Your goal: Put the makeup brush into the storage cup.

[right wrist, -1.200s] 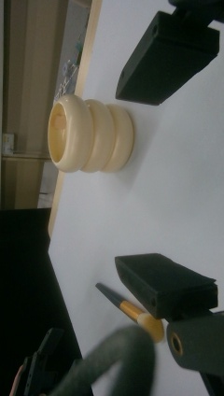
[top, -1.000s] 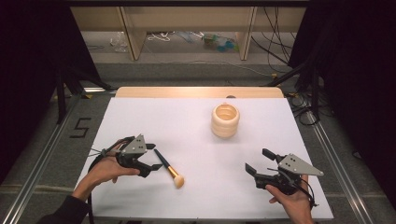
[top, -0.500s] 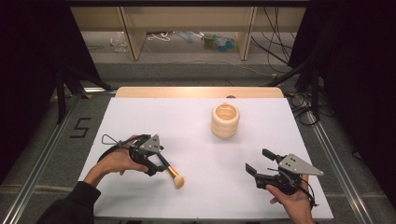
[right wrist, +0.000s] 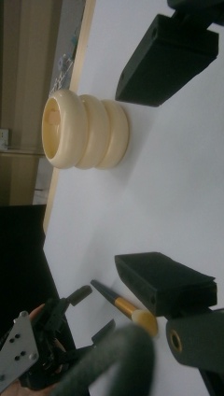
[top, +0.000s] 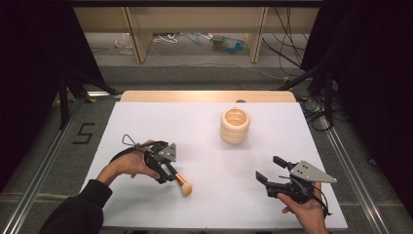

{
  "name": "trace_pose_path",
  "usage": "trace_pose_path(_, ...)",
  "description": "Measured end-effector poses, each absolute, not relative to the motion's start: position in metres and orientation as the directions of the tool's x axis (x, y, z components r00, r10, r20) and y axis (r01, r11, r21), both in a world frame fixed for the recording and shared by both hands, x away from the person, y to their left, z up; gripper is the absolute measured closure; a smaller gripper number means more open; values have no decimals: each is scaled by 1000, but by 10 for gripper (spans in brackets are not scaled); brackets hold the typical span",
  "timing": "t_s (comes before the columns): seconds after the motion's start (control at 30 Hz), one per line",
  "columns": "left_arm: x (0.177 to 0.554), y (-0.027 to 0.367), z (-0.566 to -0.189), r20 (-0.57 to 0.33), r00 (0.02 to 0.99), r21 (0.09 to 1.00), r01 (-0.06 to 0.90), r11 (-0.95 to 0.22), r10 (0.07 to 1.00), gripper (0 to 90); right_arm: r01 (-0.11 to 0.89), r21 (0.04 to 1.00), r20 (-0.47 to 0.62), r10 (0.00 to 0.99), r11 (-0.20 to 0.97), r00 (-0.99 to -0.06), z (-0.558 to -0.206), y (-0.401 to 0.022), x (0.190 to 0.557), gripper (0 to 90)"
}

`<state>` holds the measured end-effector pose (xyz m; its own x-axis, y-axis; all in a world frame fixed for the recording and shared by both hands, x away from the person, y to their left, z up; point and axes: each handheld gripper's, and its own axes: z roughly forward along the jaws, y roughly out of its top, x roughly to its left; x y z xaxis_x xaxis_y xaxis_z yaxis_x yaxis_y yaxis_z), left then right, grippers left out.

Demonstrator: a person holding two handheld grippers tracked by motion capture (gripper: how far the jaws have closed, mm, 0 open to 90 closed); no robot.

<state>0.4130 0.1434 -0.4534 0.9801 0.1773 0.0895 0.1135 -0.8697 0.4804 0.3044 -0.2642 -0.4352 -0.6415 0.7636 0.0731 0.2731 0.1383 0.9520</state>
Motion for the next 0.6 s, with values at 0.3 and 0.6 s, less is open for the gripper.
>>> trace_pose_path(0.3, 417, 141, -457, 100, 986, 429, 76, -900, 131, 315, 274, 951, 64, 771, 147, -634, -435, -264, 305, 191)
trace_pose_path(0.6, 420, 137, -458, 89, 991, 403, 56, -913, 100, 328, 280, 948, 64, 769, 152, -636, -435, -265, 305, 193)
